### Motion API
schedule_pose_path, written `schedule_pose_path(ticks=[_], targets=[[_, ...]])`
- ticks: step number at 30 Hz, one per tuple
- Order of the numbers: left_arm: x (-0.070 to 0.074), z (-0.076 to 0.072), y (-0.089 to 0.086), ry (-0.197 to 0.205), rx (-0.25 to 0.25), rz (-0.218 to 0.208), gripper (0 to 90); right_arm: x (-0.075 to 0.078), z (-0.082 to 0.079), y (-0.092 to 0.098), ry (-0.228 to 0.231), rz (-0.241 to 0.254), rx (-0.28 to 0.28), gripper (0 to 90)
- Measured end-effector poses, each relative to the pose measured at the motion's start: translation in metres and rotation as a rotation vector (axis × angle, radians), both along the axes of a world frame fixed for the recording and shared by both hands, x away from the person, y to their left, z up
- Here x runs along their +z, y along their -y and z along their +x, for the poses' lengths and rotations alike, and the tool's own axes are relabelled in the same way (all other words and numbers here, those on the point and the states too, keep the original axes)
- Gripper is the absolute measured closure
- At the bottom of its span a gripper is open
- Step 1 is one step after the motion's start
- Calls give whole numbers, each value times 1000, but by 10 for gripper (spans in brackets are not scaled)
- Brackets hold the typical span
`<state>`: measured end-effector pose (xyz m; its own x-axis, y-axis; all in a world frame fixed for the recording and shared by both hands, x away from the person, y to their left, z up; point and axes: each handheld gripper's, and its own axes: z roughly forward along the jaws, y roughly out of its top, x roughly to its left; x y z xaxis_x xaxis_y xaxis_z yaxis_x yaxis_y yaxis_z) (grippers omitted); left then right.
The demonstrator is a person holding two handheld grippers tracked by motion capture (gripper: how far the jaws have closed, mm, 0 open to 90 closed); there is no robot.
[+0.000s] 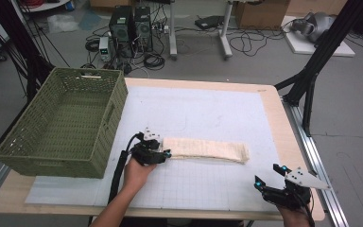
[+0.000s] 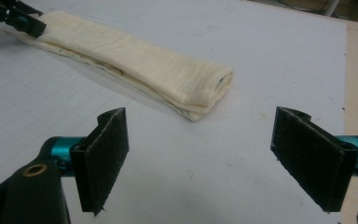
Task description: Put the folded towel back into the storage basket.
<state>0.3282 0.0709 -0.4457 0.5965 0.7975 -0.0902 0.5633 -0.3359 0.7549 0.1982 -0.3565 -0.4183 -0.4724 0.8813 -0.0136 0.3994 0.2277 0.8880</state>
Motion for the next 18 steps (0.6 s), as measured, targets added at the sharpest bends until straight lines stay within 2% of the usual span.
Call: schedule_pose_path(ticks=[3, 7, 10, 13, 18], targets=[[2, -2, 4, -2, -2, 28, 518, 0, 0, 1, -2, 1, -3, 177], [3, -5, 8, 2, -25, 37, 637, 0, 0, 0, -4, -1, -5, 178], [3, -6, 9, -16, -20, 21, 699, 0, 0, 0, -7, -3, -5, 178], [3, -6, 10, -3, -50, 30, 785, 0, 0, 0, -8, -1, -7, 178], [3, -6, 8, -2, -59, 11, 814, 0, 0, 0, -7, -1, -5, 179]])
